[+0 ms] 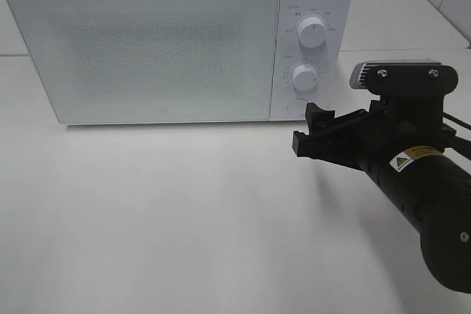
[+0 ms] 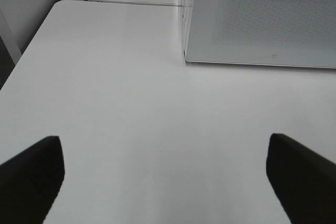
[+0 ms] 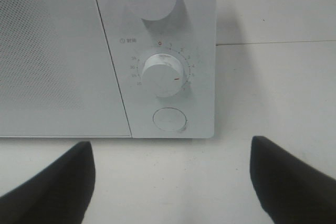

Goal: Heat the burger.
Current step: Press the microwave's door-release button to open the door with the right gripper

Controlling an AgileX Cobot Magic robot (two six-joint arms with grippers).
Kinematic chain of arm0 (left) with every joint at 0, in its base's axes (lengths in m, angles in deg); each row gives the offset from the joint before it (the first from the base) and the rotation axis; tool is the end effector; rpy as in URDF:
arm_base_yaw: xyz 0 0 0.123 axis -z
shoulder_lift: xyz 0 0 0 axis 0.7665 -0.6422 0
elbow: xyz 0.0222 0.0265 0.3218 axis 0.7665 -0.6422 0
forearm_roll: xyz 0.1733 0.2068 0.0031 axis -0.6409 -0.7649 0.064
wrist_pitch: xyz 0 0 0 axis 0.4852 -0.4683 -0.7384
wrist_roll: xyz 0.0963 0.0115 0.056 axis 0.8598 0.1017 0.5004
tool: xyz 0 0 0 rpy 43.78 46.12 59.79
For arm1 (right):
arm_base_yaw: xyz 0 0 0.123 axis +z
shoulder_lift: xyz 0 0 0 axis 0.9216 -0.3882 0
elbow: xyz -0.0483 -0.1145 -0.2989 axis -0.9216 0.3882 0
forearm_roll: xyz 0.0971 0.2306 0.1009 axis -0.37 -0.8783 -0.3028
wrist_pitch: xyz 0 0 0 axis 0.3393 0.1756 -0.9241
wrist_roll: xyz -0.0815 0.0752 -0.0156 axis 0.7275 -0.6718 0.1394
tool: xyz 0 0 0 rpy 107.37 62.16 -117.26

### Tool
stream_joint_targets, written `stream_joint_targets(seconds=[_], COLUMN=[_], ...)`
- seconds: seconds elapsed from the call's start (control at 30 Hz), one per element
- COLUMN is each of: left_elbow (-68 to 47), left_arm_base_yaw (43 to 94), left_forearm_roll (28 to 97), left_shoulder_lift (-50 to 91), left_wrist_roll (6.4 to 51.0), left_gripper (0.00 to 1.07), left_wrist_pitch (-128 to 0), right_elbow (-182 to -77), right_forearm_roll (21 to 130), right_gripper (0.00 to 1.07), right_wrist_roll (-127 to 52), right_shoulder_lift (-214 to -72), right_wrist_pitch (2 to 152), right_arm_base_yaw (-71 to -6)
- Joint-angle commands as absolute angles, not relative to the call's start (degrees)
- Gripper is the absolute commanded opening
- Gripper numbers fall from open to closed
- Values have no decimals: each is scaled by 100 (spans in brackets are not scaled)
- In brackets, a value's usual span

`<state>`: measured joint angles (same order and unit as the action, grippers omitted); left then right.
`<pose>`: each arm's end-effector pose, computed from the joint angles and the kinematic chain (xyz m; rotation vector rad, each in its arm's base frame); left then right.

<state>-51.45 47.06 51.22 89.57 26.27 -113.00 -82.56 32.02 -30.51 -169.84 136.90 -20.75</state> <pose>-0.0097 -0.0064 0.2814 -0.0255 2.0088 -0.0241 0.2344 0.1461 0.1715 -0.0743 1.7731 0.1246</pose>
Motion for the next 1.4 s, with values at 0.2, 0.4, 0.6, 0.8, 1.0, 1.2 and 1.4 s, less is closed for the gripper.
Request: stream_joint_targets(seconds=[0.2, 0.4, 0.6, 0.8, 1.0, 1.2, 1.4], left_elbow=[-5174, -5174, -5174, -5174, -5174, -5174, -5174], left_arm_base_yaw=[4695, 4695, 4695, 4695, 4695, 4695, 4695], left_forearm_roll=[5174, 5174, 5174, 5174, 5174, 5174, 5174], left_shoulder_lift=[9077, 9077, 9077, 9077, 9077, 9077, 9077], left_wrist_roll=[2604, 2604, 2604, 2604, 2604, 2604, 2604], left_gripper=[100, 100, 100, 100, 100, 100, 100], left_wrist_pitch=[-11272, -11272, -11272, -11272, -11272, -11272, -11272], right_elbow=[-8301, -8301, -8301, -8301, -8301, -8301, -8301], right_forearm_roll=[3179, 3179, 3162, 3156, 3156, 3024, 2749], right_gripper=[74, 64, 44, 17, 0, 0, 0], right_wrist_roll=[-5211, -7795, -9646, -11078, -11617, -11691, -11680], right_shoulder_lift=[-16978, -16984, -16984, -16984, -16984, -16984, -16990], right_wrist_pitch=[13507, 13484, 13495, 13490, 13490, 13467, 13473], right_arm_base_yaw=[-2052, -2052, -2052, -2052, -2052, -2063, -2063])
